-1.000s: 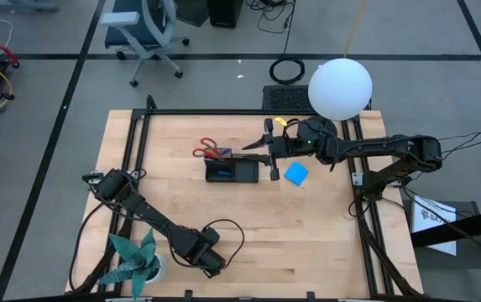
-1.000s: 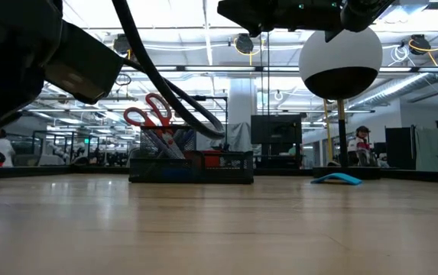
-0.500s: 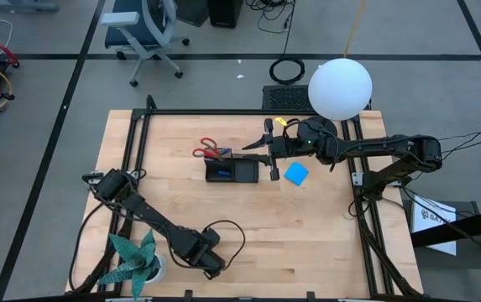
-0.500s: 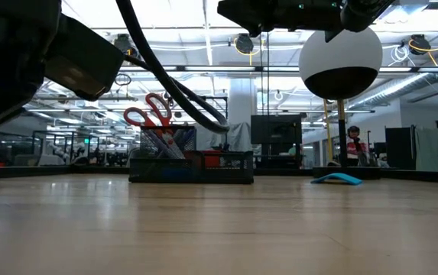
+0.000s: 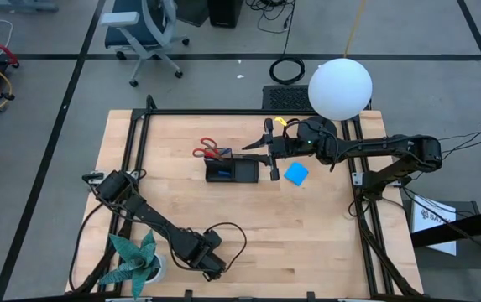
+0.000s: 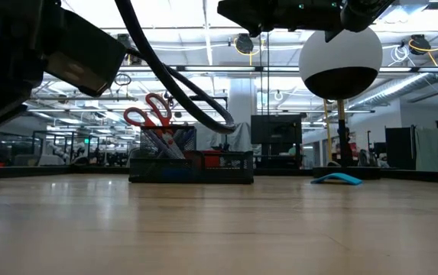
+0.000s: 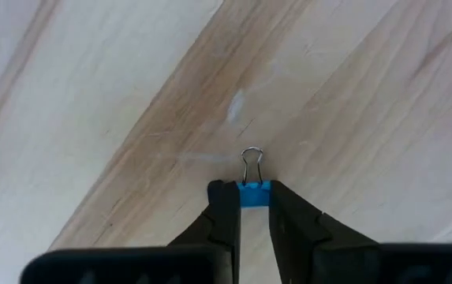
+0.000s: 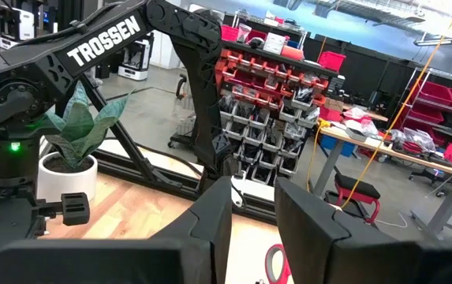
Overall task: Pick and place office supplies into organizer
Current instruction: Put the blue binder clip into the desk organizer
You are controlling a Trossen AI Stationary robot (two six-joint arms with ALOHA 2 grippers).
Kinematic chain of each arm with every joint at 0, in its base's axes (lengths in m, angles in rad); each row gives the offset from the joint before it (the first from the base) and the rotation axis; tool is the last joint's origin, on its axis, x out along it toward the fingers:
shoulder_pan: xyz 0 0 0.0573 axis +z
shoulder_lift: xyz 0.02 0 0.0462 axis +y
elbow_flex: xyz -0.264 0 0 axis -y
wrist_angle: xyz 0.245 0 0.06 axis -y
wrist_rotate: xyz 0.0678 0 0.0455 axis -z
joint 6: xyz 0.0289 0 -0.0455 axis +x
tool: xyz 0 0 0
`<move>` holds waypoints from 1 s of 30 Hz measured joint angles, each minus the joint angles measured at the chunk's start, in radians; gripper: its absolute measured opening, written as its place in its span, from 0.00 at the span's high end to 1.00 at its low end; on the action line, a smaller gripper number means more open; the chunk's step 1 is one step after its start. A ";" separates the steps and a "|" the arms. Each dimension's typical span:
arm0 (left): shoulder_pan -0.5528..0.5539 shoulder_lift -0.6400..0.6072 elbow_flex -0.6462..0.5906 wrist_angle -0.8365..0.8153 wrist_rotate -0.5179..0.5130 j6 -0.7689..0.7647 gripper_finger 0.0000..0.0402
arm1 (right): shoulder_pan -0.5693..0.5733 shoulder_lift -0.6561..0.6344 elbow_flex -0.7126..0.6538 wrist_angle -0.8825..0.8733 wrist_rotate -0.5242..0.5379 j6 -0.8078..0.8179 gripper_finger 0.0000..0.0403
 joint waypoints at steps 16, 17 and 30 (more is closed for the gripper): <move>0.024 -0.159 0.002 0.005 -0.199 0.054 0.88 | 0.023 0.000 0.000 0.016 -0.003 0.000 0.78; 0.027 -0.174 0.002 0.004 -0.213 0.062 0.88 | 0.028 0.000 0.000 0.019 -0.004 0.000 0.78; 0.048 -0.379 0.005 -0.015 -0.442 0.176 0.88 | 0.090 -0.014 0.000 0.079 -0.004 0.000 0.78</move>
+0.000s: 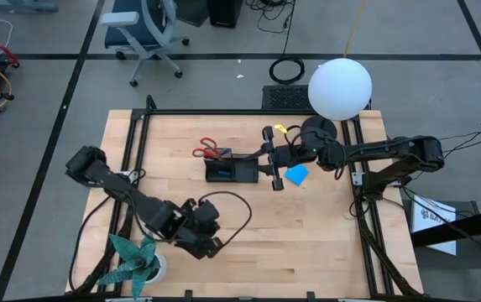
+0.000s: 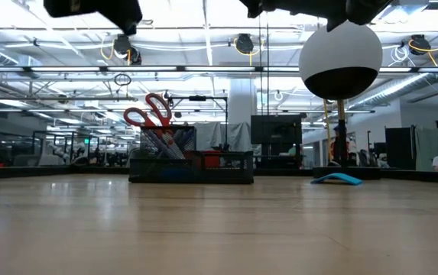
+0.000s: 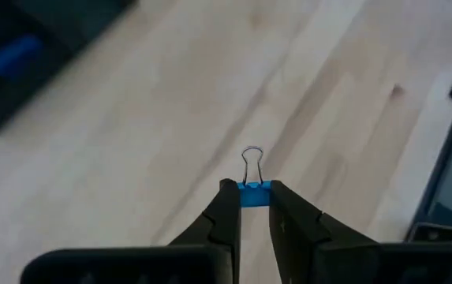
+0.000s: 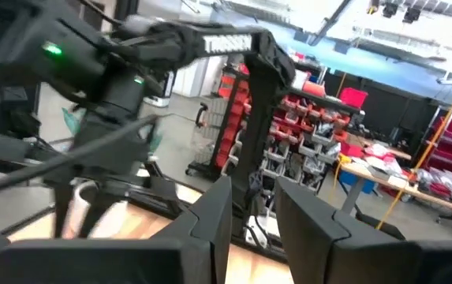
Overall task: Pick and place office supplies into organizer
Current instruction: Put the blue binder clip into the desk organizer
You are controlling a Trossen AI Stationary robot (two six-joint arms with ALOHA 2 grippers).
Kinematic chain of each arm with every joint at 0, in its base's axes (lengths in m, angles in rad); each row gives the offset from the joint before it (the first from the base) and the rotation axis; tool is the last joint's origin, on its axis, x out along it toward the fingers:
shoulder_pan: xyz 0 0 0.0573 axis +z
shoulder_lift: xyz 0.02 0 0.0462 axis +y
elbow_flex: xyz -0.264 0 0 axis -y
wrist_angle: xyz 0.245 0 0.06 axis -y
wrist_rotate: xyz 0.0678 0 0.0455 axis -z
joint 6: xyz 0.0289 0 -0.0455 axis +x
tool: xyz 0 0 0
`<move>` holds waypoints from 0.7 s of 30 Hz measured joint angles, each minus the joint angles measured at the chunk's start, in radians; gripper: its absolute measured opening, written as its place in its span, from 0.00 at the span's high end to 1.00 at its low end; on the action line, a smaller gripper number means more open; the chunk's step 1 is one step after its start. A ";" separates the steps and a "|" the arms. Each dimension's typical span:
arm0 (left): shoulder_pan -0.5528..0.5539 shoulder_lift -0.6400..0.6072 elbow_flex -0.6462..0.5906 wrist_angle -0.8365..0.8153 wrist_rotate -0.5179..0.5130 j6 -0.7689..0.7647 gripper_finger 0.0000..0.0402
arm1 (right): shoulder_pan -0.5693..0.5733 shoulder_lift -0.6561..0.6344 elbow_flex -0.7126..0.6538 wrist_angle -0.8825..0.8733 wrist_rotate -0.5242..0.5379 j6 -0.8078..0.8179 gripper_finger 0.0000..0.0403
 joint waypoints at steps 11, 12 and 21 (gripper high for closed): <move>0.050 -0.054 -0.001 -0.044 -0.164 0.124 0.88 | 0.045 -0.090 0.000 -0.101 0.000 0.004 0.78; 0.059 -0.054 -0.001 -0.045 -0.169 0.137 0.88 | 0.051 -0.098 0.000 -0.111 0.000 0.006 0.78; 0.170 -0.054 -0.001 -0.084 -0.190 0.248 0.88 | 0.098 -0.108 0.000 -0.109 0.000 0.023 0.78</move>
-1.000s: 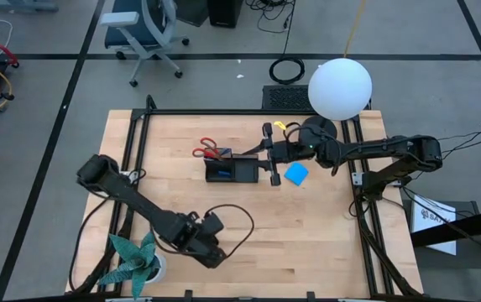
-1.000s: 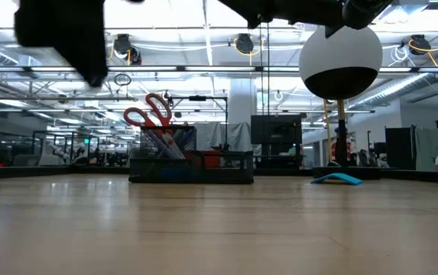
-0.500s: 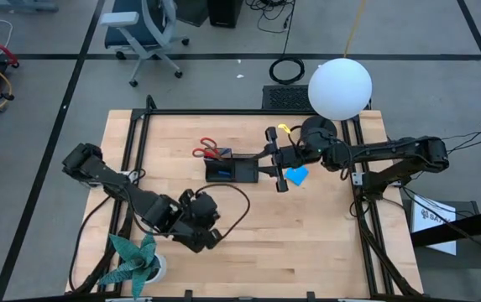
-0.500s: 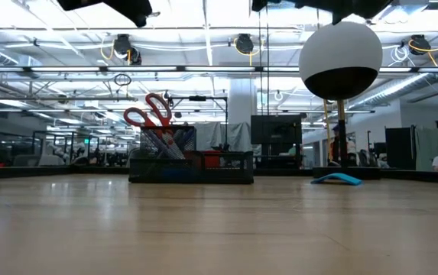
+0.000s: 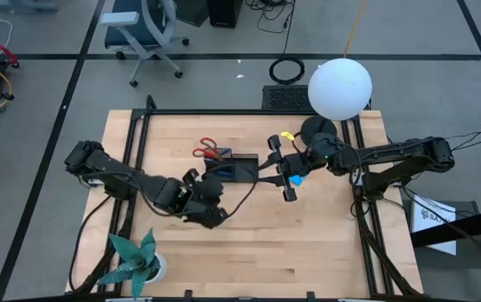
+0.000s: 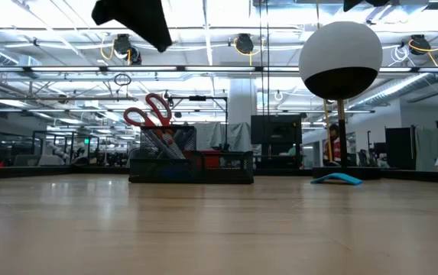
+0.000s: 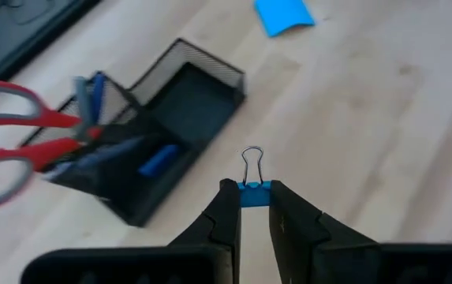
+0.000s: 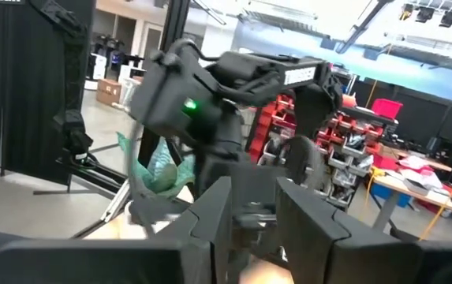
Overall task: Pick and place office supplies into organizer
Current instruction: Put the blue binder clip into the desk organizer
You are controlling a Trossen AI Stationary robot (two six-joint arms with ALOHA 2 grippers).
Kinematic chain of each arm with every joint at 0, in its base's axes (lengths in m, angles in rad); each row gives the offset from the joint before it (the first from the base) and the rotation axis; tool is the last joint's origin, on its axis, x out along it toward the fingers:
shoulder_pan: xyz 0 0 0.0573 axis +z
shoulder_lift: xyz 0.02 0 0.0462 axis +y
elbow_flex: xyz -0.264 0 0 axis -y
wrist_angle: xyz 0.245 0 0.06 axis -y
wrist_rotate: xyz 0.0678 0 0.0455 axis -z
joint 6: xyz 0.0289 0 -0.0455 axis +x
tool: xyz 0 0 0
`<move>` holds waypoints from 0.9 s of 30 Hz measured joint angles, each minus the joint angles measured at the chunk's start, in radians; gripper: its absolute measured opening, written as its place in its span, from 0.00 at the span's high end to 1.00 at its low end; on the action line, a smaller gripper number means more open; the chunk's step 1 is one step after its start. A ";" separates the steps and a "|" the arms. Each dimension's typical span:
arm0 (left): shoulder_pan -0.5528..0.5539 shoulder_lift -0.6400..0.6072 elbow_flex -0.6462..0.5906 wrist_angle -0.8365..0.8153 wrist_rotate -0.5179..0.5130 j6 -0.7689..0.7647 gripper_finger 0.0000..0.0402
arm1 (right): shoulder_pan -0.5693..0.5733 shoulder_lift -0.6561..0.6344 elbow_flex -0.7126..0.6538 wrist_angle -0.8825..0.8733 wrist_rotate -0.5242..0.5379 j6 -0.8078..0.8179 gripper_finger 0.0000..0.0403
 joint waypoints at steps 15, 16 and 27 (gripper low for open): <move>0.177 0.000 -0.221 0.065 0.079 0.100 0.88 | 0.069 0.000 0.000 -0.031 0.006 0.016 0.78; 0.190 0.000 -0.242 0.086 0.089 0.109 0.88 | 0.075 0.000 0.000 -0.031 0.006 0.016 0.78; 0.345 0.000 -0.417 0.406 0.219 0.257 0.88 | 0.114 0.000 0.000 -0.037 0.010 0.017 0.78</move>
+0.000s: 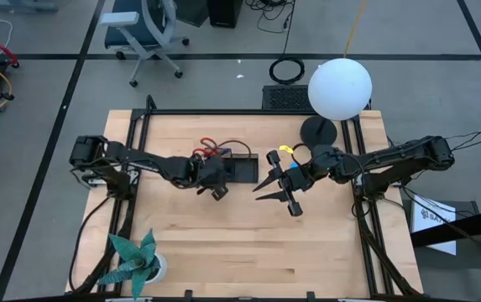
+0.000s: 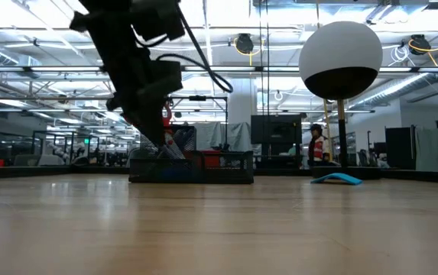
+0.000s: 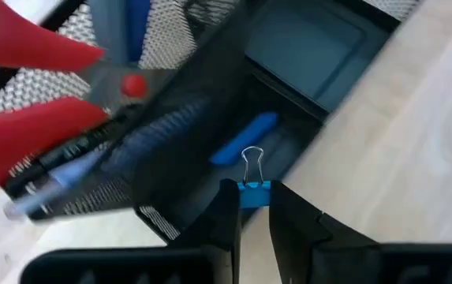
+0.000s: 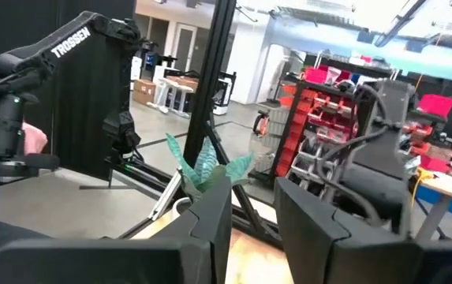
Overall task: Pick and place office supplies into organizer
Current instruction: Put the blue binder clip into the desk organizer, then put the blue sticky notepad into the desk organizer
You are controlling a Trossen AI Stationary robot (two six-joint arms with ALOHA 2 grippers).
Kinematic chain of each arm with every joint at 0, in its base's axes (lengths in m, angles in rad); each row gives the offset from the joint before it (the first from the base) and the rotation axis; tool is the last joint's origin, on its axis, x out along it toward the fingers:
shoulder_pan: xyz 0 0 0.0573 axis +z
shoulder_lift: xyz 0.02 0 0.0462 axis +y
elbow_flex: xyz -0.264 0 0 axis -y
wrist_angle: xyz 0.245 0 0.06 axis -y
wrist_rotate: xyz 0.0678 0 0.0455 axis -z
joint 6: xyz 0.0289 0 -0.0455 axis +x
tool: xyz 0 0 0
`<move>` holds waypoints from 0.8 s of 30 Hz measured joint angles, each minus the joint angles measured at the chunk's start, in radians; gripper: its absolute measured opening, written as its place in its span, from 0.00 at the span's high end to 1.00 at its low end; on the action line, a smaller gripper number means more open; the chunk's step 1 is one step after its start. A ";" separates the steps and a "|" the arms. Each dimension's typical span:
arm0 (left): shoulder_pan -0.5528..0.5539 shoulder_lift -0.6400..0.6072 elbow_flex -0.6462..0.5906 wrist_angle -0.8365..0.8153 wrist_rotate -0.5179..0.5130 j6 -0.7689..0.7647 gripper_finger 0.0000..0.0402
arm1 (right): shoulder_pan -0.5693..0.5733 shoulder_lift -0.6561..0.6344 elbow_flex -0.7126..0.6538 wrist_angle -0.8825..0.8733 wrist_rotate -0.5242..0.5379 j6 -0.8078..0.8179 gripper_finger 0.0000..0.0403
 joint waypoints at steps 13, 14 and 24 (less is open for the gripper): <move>0.058 0.000 -0.005 0.068 0.017 0.066 0.88 | 0.012 0.000 0.000 -0.055 0.076 0.013 0.78; 0.058 0.000 -0.005 0.069 0.018 0.066 0.87 | 0.014 0.000 0.000 -0.057 0.076 0.013 0.78; 0.058 0.000 -0.005 0.062 0.018 0.043 0.64 | 0.032 0.000 0.000 -0.057 0.078 0.013 0.78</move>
